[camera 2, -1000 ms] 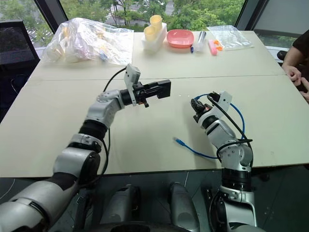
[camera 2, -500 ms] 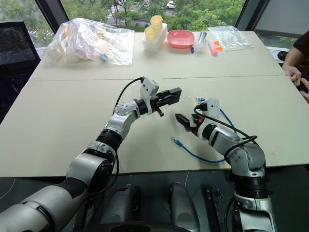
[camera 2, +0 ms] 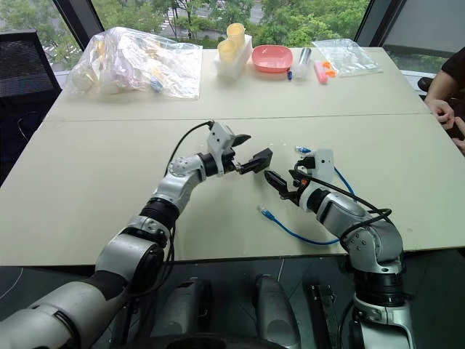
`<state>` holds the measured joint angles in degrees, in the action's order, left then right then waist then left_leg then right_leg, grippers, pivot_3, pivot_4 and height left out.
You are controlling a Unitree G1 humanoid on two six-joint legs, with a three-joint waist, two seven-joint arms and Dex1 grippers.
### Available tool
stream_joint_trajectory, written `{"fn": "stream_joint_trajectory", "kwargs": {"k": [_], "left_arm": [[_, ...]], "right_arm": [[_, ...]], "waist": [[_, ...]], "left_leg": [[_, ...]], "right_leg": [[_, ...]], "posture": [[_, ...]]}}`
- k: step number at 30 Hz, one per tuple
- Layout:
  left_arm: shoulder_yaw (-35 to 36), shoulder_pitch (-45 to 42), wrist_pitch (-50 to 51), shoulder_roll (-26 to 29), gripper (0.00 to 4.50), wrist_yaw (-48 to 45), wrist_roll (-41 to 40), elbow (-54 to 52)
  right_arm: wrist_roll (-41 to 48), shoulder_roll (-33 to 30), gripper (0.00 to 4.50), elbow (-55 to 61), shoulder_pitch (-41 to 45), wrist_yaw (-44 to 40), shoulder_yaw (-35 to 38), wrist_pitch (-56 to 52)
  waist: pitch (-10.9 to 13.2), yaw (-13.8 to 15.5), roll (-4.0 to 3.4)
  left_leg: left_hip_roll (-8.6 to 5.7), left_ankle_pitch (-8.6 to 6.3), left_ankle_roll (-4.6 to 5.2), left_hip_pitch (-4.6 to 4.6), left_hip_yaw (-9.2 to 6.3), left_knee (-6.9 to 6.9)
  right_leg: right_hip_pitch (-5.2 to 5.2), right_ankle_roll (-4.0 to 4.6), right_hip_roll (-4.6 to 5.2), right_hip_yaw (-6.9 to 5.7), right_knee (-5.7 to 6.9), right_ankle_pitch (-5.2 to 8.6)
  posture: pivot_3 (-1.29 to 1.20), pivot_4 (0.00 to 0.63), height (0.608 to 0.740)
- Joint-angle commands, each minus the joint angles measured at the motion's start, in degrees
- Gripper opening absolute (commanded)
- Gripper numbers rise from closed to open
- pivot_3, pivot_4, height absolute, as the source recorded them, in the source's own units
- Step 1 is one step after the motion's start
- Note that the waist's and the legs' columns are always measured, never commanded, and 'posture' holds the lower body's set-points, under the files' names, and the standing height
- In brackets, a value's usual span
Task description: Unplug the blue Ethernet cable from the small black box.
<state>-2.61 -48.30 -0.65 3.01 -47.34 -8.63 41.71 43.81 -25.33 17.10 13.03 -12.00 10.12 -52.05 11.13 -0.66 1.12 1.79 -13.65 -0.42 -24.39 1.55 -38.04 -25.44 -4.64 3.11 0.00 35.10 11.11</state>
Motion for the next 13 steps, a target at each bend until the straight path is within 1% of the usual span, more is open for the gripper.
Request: {"fn": "stream_joint_trajectory", "kwargs": {"k": [1, 3, 5, 7, 8, 10, 13], "left_arm": [[3.44, 1.48, 16.72, 5.78, 4.46, -0.55, -7.29, -19.61], [4.76, 3.47, 25.08, 9.53, 4.46, -0.19, -10.4, -27.57], [5.31, 7.31, 31.57, 14.83, 4.46, 0.08, -11.41, -34.75], [6.75, 13.7, 37.02, 20.78, 4.46, 0.41, -12.4, -42.3], [7.84, 16.76, 39.84, 22.79, 4.46, 0.97, -13.39, -45.28], [9.11, 20.6, 43.21, 25.0, 4.46, 2.13, -14.93, -48.92], [12.32, 26.62, 45.77, 25.46, 4.46, 5.25, -17.08, -53.62]], "right_arm": [[0.04, -4.18, 4.5, 6.34, -2.53, -3.82, 3.65, 1.65], [-0.45, -5.95, 4.5, 8.07, -4.24, -5.43, 4.36, 2.53], [-2.24, -7.13, 4.5, 10.11, -6.04, -6.37, 4.75, 4.99], [-3.33, -6.83, 4.5, 12.07, -7.89, -6.58, 5.9, 7.77], [-3.84, -6.55, 4.5, 12.62, -8.92, -6.88, 6.3, 9.05], [-4.72, -6.4, 4.5, 13.14, -10.53, -7.63, 6.46, 10.91], [-6.17, -6.12, 4.5, 12.98, -13.3, -9.31, 6.08, 13.84]], "waist": [[0.0, -0.08, 0.0], [-0.01, -0.29, -0.02], [-0.04, -0.42, -0.08], [-0.07, -0.41, -0.13], [-0.08, -0.52, -0.14], [-0.07, -0.34, -0.13], [-0.05, 0.2, -0.09]], "left_leg": [[0.01, 0.0, 0.0, 0.0, 0.0, 0.01], [0.03, 0.0, 0.0, 0.02, -0.02, 0.02], [0.06, 0.0, 0.0, 0.11, -0.02, 0.04], [0.08, -0.01, 0.01, 0.21, -0.02, 0.07], [0.1, -0.01, 0.01, 0.25, -0.01, 0.09], [0.14, -0.01, 0.0, 0.27, -0.01, 0.1], [0.14, -0.01, -0.01, 0.19, -0.05, 0.01]], "right_leg": [[0.0, 0.0, 0.0, 0.0, 0.0, 0.0], [0.0, -0.01, -0.03, 0.0, 0.01, 0.0], [0.04, 0.0, -0.09, 0.02, 0.02, 0.01], [0.09, 0.02, -0.13, 0.03, 0.03, 0.02], [0.09, 0.03, -0.15, 0.03, 0.03, 0.03], [0.09, 0.04, -0.18, 0.04, 0.04, 0.03], [0.09, 0.0, -0.15, 0.02, 0.01, 0.08]], "posture": [[0.0, 0.15, 0.74], [0.0, 0.15, 0.74], [0.0, 0.15, 0.74], [0.0, 0.15, 0.74], [0.0, 0.15, 0.74], [0.0, 0.15, 0.74], [0.0, 0.15, 0.74]]}}
